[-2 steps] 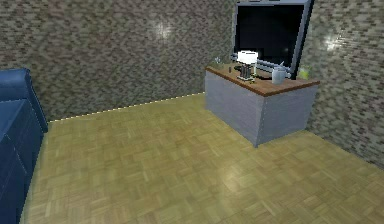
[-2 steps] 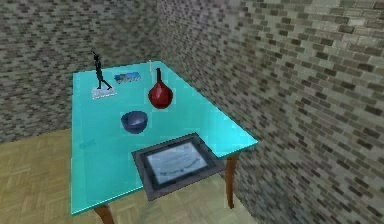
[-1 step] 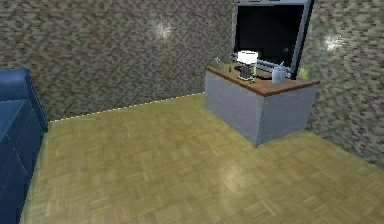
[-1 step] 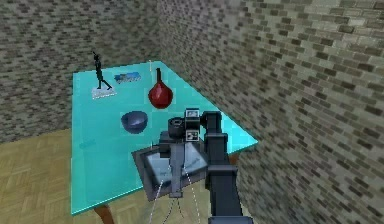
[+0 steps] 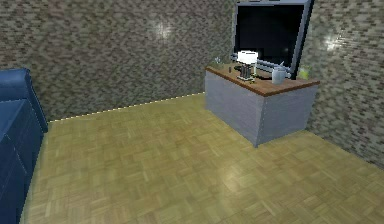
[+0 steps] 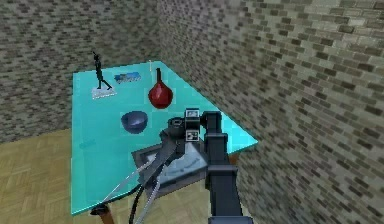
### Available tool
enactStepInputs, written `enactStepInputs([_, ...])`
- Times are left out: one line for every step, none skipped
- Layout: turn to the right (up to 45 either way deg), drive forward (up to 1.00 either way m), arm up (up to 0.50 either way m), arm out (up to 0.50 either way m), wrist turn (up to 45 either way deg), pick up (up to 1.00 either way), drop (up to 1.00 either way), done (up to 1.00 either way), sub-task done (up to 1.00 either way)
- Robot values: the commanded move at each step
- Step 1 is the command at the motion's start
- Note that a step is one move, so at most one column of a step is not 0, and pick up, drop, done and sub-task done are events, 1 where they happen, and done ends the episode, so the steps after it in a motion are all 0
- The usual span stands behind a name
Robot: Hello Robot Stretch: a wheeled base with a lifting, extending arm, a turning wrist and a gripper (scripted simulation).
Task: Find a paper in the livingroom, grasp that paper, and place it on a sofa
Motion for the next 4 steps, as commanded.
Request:
enactStepInputs([0.0, 0.00, 0.00, 0.00, 45.0, 0.00, 0.00, 0.00, 0.00])
enactStepInputs([0.0, 0.00, 0.00, 0.00, 42.0, 0.00, 0.00, 0.00, 0.00])
enactStepInputs([0.0, 0.00, -0.30, 0.00, 0.0, 0.00, 0.00, 0.00, 0.00])
enactStepInputs([0.0, 0.00, 0.00, 0.00, 0.0, 1.00, 0.00, 0.00, 0.00])
